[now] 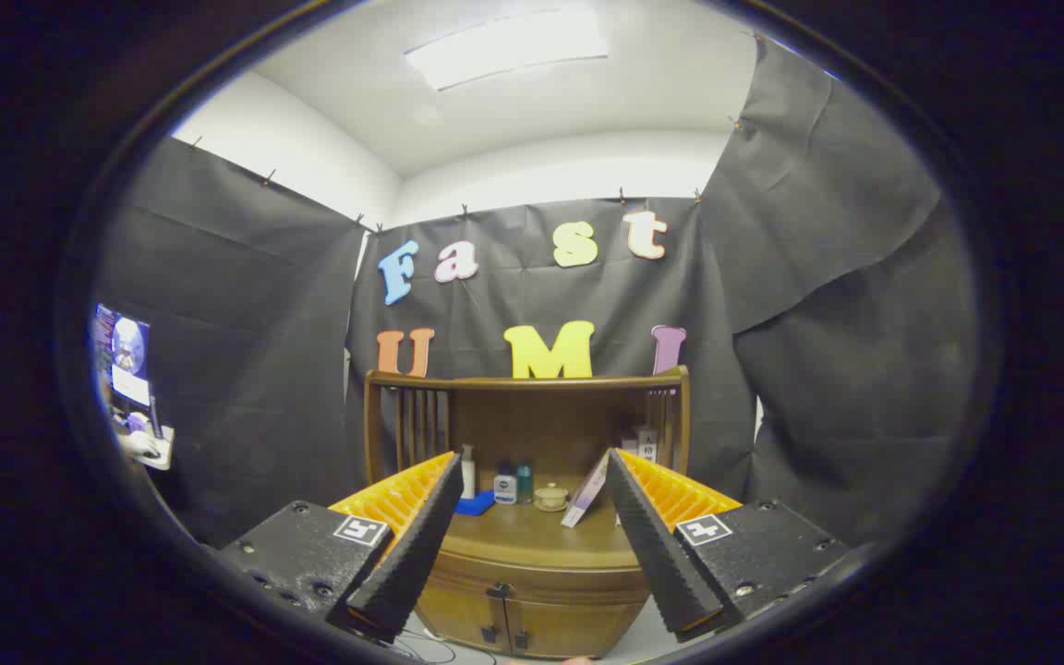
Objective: Pull open the drawer, take out the items inside it, and place them on the countertop above the cabinet.
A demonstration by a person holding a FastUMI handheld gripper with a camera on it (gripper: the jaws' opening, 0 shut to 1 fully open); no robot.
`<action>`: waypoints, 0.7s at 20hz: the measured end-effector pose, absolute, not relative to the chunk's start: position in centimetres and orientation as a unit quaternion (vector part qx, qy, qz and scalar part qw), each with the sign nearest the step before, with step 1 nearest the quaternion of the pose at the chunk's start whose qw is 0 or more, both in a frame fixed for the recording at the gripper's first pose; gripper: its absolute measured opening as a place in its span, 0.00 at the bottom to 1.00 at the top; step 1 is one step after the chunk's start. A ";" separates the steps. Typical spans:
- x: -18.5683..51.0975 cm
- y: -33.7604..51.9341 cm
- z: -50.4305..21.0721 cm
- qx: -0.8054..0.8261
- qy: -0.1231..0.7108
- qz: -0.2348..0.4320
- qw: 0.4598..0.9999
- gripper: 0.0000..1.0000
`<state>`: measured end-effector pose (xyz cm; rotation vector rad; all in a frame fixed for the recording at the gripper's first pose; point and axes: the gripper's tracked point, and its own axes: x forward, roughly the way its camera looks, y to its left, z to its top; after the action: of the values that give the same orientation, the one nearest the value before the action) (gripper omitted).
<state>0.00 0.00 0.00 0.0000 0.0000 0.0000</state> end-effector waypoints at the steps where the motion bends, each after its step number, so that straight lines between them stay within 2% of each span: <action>1: 0.1 0.1 -0.1 -0.003 0.003 -0.001 1.000 0.98; 14: 3.6 3.7 -1.4 0.016 0.016 0.012 1.000 0.98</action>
<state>3.63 3.74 -1.45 0.0327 0.0310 0.0240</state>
